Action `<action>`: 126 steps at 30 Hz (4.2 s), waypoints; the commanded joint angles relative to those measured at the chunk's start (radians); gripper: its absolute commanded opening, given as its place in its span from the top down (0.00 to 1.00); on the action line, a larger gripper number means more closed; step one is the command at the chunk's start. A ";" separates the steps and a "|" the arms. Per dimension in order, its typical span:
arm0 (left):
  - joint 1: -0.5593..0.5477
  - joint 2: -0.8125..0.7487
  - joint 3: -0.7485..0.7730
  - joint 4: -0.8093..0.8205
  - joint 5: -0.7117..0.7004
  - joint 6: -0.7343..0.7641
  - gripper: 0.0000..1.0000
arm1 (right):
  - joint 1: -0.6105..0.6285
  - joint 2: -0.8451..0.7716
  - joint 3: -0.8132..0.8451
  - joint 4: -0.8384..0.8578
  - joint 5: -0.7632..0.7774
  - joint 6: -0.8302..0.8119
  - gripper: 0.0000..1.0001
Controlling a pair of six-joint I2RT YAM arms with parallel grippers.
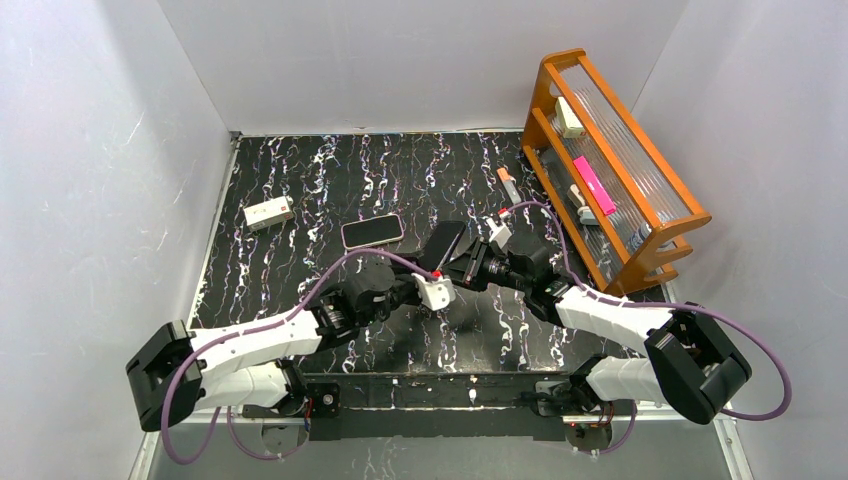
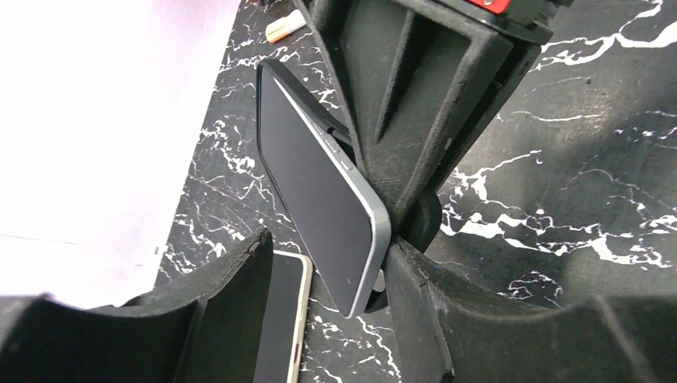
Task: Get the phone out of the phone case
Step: Remove the phone case from the phone, then place the phone case at the center of the board.
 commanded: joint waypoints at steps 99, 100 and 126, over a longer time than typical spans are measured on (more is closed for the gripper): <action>-0.057 0.096 0.102 0.015 -0.513 -0.055 1.00 | -0.264 0.199 0.134 -0.137 0.112 -0.394 0.99; -0.052 0.129 0.115 0.017 -0.525 -0.055 1.00 | -0.273 0.213 0.147 -0.137 0.087 -0.408 0.99; 0.136 0.629 0.326 0.257 -0.517 -0.071 1.00 | -0.316 0.519 0.482 -0.459 -0.044 -0.684 0.34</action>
